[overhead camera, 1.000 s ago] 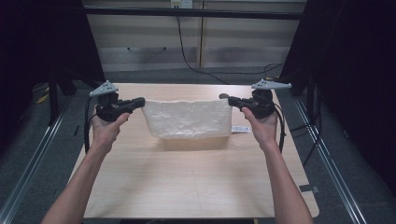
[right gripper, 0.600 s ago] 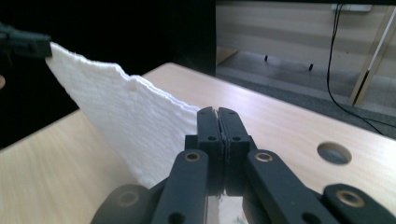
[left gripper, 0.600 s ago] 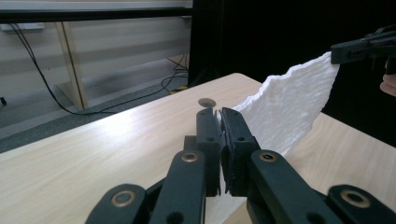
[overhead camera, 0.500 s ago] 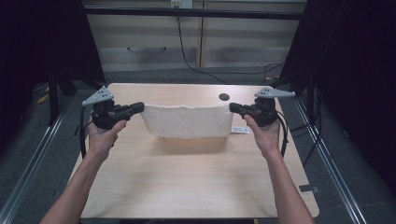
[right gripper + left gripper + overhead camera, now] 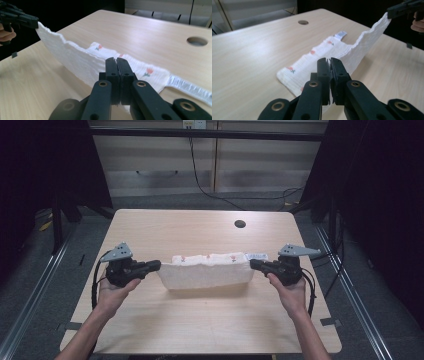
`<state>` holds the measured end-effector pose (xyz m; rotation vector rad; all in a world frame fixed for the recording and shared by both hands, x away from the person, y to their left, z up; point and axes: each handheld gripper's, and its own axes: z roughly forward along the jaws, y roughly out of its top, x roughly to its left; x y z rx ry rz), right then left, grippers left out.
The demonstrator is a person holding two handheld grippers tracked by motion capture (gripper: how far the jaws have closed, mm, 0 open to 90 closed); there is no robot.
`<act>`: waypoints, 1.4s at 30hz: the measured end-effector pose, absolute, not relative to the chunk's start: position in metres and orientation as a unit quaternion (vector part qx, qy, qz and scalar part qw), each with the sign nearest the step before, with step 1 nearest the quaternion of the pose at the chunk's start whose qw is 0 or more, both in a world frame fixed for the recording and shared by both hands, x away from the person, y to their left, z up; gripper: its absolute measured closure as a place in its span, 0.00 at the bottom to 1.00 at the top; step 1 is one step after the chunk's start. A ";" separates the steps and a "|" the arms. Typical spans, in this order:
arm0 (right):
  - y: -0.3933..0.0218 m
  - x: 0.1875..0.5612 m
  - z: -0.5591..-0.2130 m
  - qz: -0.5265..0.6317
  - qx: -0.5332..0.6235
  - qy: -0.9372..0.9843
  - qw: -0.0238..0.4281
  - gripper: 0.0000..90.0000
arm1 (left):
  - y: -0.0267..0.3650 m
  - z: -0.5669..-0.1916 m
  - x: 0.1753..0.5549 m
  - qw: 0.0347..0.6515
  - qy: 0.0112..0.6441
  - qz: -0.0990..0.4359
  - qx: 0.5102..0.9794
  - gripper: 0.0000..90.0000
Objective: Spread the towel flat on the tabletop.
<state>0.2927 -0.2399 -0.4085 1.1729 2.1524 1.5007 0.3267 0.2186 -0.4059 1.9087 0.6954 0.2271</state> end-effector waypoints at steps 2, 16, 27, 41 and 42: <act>-0.238 0.285 -0.420 0.509 0.408 0.747 0.129 0.98 | 0.219 -0.413 0.322 0.511 0.289 0.092 0.804 0.97; -0.236 0.251 -0.450 0.481 0.406 0.771 0.100 0.98 | 0.225 -0.462 0.292 0.476 0.290 0.043 0.829 0.96; -0.240 0.236 -0.474 0.460 0.420 0.779 0.076 0.98 | 0.217 -0.486 0.279 0.444 0.282 0.023 0.850 0.96; -0.239 0.227 -0.480 0.455 0.416 0.785 0.065 0.86 | 0.211 -0.483 0.269 0.455 0.267 0.010 0.849 0.86; -0.239 0.227 -0.479 0.459 0.417 0.782 0.066 0.83 | 0.213 -0.481 0.269 0.460 0.270 0.006 0.846 0.81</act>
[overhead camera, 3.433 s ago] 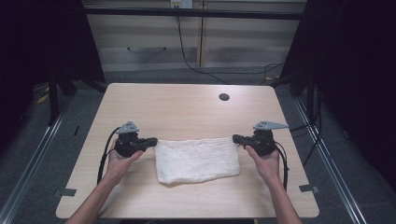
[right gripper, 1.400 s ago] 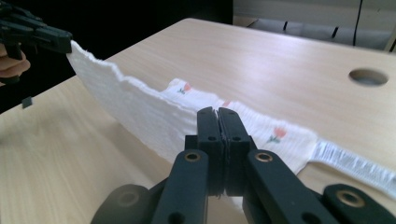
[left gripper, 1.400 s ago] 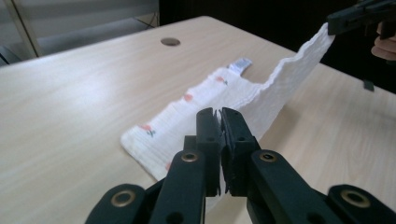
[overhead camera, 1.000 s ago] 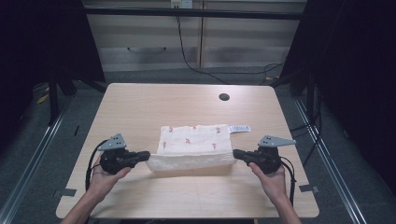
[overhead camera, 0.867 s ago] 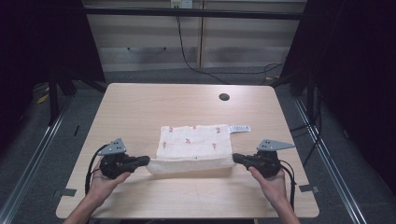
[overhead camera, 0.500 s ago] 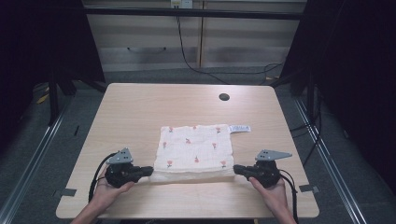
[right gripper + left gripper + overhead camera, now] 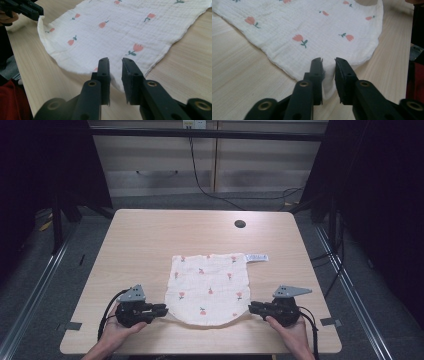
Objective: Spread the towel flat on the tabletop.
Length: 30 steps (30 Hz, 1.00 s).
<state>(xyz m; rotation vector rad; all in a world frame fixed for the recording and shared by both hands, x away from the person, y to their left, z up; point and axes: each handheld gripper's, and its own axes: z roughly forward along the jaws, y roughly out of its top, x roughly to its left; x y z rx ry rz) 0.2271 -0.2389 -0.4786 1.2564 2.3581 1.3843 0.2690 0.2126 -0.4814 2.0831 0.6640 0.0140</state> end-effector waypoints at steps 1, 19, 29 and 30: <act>-0.239 0.227 -0.478 0.461 0.418 0.780 0.066 0.81 | 0.213 -0.481 0.269 0.460 0.270 0.006 0.846 0.78; -0.226 0.274 -0.469 0.433 0.418 0.794 0.087 0.68 | 0.206 -0.467 0.314 0.439 0.297 0.054 0.846 0.72; -0.217 0.319 -0.464 0.436 0.415 0.794 0.082 0.70 | 0.190 -0.472 0.359 0.442 0.335 0.058 0.830 0.79; -0.215 0.327 -0.469 0.430 0.422 0.794 0.082 0.70 | 0.190 -0.473 0.362 0.450 0.339 0.054 0.824 0.80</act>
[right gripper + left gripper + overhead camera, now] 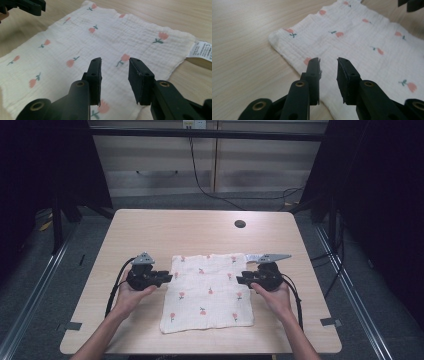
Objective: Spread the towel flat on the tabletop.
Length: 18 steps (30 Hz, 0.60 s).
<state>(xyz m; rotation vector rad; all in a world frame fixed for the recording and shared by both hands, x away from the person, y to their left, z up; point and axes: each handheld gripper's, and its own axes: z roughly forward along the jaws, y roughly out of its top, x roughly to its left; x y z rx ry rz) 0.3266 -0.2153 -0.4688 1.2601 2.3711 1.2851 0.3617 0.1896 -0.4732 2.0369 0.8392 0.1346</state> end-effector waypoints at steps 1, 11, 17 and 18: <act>-0.215 0.330 -0.472 0.428 0.426 0.793 0.082 0.70 | 0.188 -0.475 0.364 0.450 0.343 0.053 0.823 0.79; -0.203 0.338 -0.498 0.371 0.417 0.826 0.086 0.71 | 0.174 -0.491 0.364 0.408 0.320 0.062 0.853 0.79; -0.193 0.332 -0.500 0.349 0.407 0.836 0.115 0.70 | 0.166 -0.501 0.358 0.387 0.307 0.063 0.867 0.74; -0.193 0.331 -0.500 0.349 0.403 0.838 0.115 0.73 | 0.167 -0.501 0.358 0.387 0.305 0.064 0.868 0.74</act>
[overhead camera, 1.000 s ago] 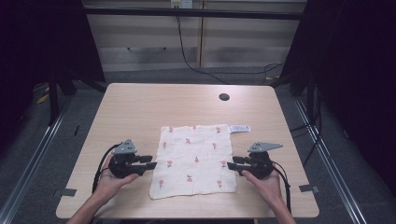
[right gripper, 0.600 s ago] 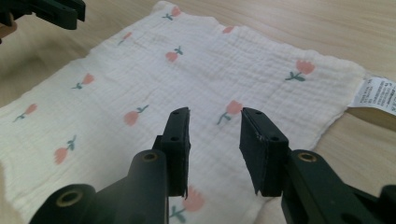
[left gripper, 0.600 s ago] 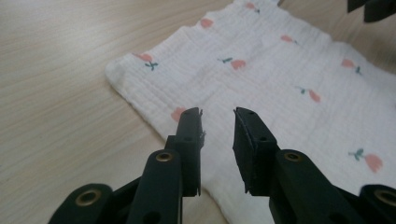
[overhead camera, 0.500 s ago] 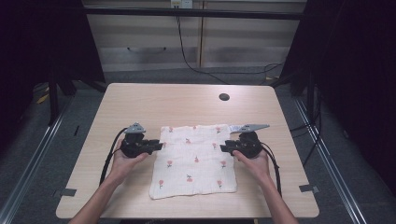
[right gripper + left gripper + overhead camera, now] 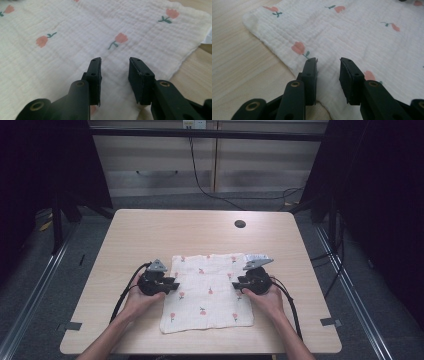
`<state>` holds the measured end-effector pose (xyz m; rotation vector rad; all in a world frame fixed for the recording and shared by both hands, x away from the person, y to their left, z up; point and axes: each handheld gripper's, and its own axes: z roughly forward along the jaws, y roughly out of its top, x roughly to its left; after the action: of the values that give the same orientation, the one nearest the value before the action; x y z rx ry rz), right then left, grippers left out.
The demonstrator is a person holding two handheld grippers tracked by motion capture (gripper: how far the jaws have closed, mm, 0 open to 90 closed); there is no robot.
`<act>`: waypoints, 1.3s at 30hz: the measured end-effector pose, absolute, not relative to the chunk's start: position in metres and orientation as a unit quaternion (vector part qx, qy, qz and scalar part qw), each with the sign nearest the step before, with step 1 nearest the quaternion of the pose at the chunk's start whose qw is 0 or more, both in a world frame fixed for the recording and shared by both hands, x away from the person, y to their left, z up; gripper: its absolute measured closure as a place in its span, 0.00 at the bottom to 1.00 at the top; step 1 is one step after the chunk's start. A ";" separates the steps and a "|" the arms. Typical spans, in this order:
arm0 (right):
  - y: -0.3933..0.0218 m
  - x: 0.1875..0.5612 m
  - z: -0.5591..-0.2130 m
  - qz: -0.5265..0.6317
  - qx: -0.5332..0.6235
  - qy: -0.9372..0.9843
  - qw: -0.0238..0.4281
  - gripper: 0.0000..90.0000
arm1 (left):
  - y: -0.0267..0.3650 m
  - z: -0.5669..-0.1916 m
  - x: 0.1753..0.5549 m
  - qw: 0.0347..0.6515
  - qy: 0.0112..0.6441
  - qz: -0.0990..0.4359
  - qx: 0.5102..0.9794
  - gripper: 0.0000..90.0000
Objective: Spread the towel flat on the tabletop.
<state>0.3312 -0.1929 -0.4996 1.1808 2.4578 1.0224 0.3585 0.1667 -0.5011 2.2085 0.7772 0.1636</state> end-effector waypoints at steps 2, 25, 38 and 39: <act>-0.192 0.330 -0.499 0.342 0.401 0.841 0.121 0.80 | 0.166 -0.502 0.357 0.386 0.302 0.072 0.869 0.74; -0.199 0.291 -0.499 0.356 0.397 0.841 0.085 0.97 | 0.182 -0.503 0.331 0.391 0.287 0.069 0.871 0.95; -0.198 0.283 -0.497 0.361 0.390 0.844 0.078 0.83 | 0.184 -0.501 0.321 0.386 0.281 0.063 0.876 0.92; -0.199 0.285 -0.497 0.365 0.395 0.840 0.075 0.83 | 0.185 -0.501 0.322 0.387 0.281 0.060 0.876 0.92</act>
<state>0.2846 -0.1992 -0.4969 1.1833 2.5189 1.0952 0.3218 0.1848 -0.5013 2.2289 0.7156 0.1531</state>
